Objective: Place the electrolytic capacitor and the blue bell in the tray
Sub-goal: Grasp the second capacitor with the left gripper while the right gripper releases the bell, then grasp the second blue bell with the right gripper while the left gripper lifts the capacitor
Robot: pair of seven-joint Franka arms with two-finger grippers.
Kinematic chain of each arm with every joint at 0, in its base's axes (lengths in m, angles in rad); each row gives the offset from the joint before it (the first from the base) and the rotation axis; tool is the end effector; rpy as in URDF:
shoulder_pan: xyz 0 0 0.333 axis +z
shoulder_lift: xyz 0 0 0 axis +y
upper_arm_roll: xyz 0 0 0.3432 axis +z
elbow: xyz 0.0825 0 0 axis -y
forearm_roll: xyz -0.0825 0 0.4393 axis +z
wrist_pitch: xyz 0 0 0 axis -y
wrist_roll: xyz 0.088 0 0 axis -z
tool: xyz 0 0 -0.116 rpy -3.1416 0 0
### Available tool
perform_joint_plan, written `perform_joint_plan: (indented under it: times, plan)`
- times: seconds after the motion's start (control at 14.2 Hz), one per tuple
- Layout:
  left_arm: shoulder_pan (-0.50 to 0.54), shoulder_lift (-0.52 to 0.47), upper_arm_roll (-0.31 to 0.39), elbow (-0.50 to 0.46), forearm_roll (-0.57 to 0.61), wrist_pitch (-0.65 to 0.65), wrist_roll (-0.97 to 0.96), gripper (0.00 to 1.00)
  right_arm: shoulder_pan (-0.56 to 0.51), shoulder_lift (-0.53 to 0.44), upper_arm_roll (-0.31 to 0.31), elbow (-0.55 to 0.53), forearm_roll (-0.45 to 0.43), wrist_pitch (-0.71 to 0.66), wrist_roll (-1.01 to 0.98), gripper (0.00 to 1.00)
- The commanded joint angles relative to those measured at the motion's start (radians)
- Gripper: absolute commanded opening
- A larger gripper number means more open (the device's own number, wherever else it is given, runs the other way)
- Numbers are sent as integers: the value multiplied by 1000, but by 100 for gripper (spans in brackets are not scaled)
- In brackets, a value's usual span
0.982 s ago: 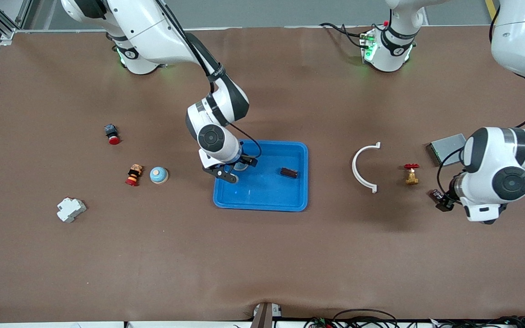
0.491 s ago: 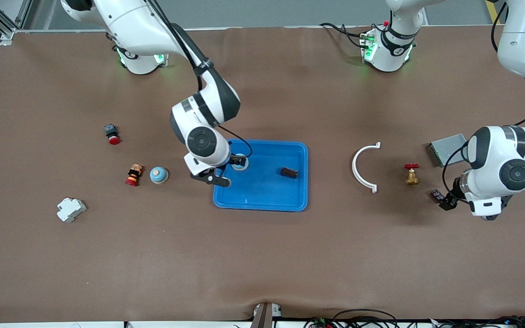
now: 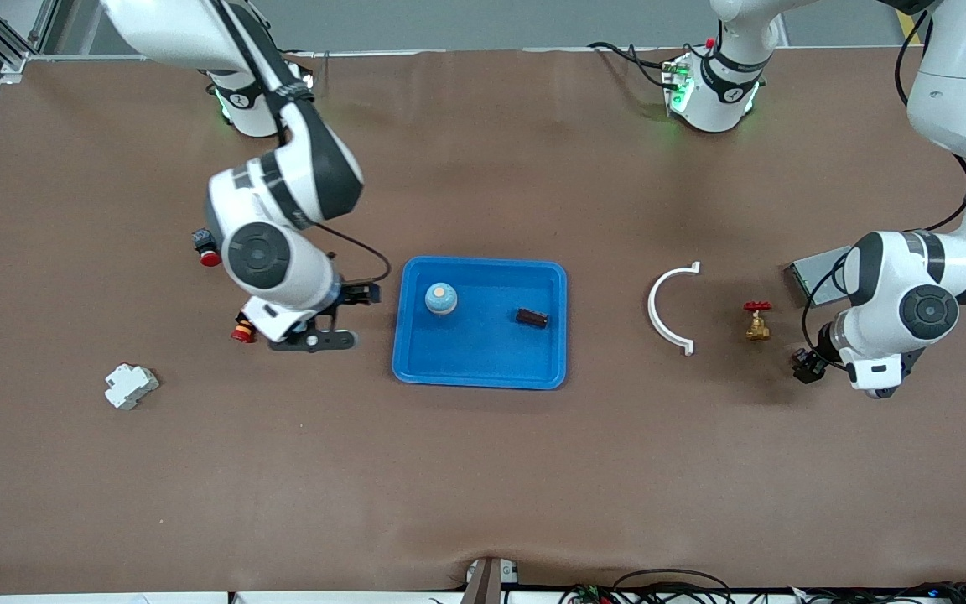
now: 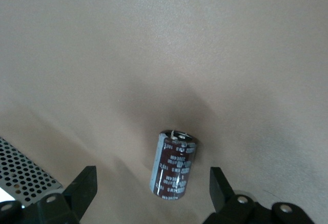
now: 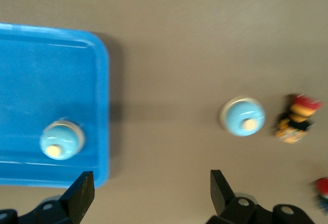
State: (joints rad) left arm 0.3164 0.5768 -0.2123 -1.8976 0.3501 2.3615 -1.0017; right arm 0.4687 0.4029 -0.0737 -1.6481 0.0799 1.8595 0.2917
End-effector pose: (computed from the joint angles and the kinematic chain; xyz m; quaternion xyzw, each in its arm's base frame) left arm 0.6654 0.0791 0.1645 -0.9039 -0.4215 0.0142 0.0717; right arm 0.6439 0.2811 0.3567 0.9945 0.0380 -0.0969 0.0109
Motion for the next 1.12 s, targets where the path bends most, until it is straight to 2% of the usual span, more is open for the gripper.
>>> perform_joint_plan:
  times: [0.0,0.14,0.35,0.42,0.49,0.7,1.05]
  plan:
    - [15,2,-15,-14,24,27,5,82,-93,-64,17,-79,-23,17,-152,100]
    - [16,8,-15,-15,24,31,5,66,-143,-75,17,-114,-23,44,-245,100]
    - [13,9,-15,-14,23,31,3,34,-199,-102,17,-238,-25,189,-380,100]
    - [12,15,-15,-12,23,31,3,21,-199,-104,17,-277,-25,237,-387,100]
    - [10,15,-15,-11,23,31,-1,0,-199,-102,17,-309,-25,289,-387,100]
    - [4,6,-18,-3,10,30,-17,0,-199,-88,17,-364,-25,392,-387,100]
    - [3,-25,-85,9,1,-4,-89,0,-200,-47,17,-375,-25,421,-387,100]
